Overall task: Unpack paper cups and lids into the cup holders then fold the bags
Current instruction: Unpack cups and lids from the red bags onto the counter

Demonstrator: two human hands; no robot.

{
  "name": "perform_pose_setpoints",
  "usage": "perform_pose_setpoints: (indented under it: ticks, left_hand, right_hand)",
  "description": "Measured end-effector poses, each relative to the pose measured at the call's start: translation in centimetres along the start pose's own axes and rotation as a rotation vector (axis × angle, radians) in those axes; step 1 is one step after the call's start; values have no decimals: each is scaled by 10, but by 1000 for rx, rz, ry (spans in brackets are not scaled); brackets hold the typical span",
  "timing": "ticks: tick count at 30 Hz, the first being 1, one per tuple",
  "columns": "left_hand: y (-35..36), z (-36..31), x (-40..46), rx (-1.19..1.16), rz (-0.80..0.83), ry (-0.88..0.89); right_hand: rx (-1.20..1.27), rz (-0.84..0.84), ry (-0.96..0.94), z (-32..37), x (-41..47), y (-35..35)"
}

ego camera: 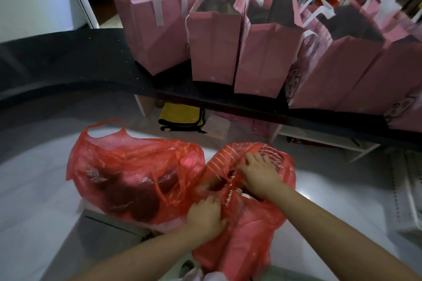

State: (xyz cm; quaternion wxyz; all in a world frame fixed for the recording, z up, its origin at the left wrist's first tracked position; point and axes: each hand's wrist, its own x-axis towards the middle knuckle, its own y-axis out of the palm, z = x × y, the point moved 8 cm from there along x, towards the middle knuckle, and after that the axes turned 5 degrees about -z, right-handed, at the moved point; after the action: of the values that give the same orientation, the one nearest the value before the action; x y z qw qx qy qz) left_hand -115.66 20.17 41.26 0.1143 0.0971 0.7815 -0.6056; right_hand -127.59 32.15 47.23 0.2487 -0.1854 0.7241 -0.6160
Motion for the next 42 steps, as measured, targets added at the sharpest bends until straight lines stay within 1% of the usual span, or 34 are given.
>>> perform_pose_setpoints:
  ticks: [3,7,13,16,19,21,23,25,26,27,28,29,31,33,34,35,36,38,39,42]
  left_hand:
    - [-7,-4,6,-33,-91,62]
    - [-18,4,23,-105,-136,39]
    - [-48,-1,64,-288,-243,47]
    - [-65,-22,86,-361,-246,110]
    - [-82,-31,97,-454,-273,154]
    - [-88,-29,101,-483,-217,170]
    - [-88,-26,100,-609,-72,208]
    - [-86,-27,95,-794,119,233]
    - [-86,-30,92,-828,175,232]
    - [-87,-34,90,-831,182,242]
    - [-91,-39,91,-782,120,271]
    - [-96,-45,91,-684,20,320]
    - [-103,-70,84,-435,-152,490]
    - [-97,-101,74,-207,-203,670]
    - [-88,-111,72,-69,-190,717]
    - [-77,-115,73,63,-144,722]
    - [-67,-115,74,173,-78,686]
    - [-56,-102,74,316,46,570]
    - [-56,-92,73,372,79,511]
    - [-62,-60,66,505,102,366]
  right_hand:
    - [-46,56,58,-13,1,3]
    - [-42,89,162,-37,-10,8]
    - [49,93,478,-99,-69,26]
    - [104,114,591,-122,-101,36]
    - [184,78,757,-138,-128,35]
    - [234,15,873,-151,-144,28]
    - [262,-69,946,-164,-158,20]
    - [301,-200,987,-177,-171,12]
    - [329,-265,994,-182,-176,8]
    - [360,-319,991,-187,-181,4]
    - [387,-357,980,-190,-184,0]
    - [401,-378,965,-192,-186,-3]
    - [384,-366,932,-192,-184,-10]
    - [375,-321,906,-189,-177,-14]
    - [390,-314,895,-186,-172,-17]
    - [410,-325,877,-182,-166,-20]
    - [426,-345,853,-177,-160,-24]
    - [452,-379,802,-168,-146,-31]
    - [460,-384,775,-162,-139,-33]
    - [463,-372,677,-145,-116,-34]
